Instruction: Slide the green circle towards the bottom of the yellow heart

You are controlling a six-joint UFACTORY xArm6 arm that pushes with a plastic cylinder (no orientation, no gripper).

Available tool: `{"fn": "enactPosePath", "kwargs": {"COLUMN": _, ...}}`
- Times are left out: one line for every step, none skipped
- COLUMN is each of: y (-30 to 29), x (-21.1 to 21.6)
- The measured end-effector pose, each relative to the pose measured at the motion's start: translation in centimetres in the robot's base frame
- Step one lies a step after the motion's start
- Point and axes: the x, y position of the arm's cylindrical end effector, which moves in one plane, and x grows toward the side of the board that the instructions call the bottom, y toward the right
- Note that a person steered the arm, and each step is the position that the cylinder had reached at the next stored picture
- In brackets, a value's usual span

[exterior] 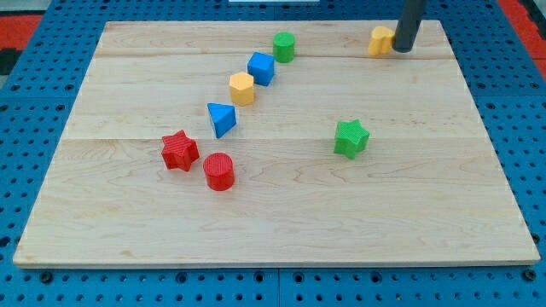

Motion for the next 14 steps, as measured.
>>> {"fn": "enactPosePath", "kwargs": {"y": 0.0, "x": -2.0}}
{"fn": "enactPosePath", "kwargs": {"y": 3.6, "x": -1.4}}
{"fn": "enactPosePath", "kwargs": {"y": 4.5, "x": 2.2}}
{"fn": "enactPosePath", "kwargs": {"y": 0.1, "x": 5.8}}
{"fn": "enactPosePath", "kwargs": {"y": -8.8, "x": 5.5}}
{"fn": "enactPosePath", "kwargs": {"y": -15.3, "x": 2.4}}
{"fn": "enactPosePath", "kwargs": {"y": -15.9, "x": -4.4}}
{"fn": "enactPosePath", "kwargs": {"y": -18.2, "x": -5.5}}
{"fn": "enactPosePath", "kwargs": {"y": -20.8, "x": -3.6}}
{"fn": "enactPosePath", "kwargs": {"y": -19.7, "x": -2.2}}
{"fn": "enactPosePath", "kwargs": {"y": -20.7, "x": -1.3}}
{"fn": "enactPosePath", "kwargs": {"y": -22.5, "x": -0.5}}
{"fn": "enactPosePath", "kwargs": {"y": -21.3, "x": 1.5}}
{"fn": "enactPosePath", "kwargs": {"y": -18.3, "x": 2.6}}
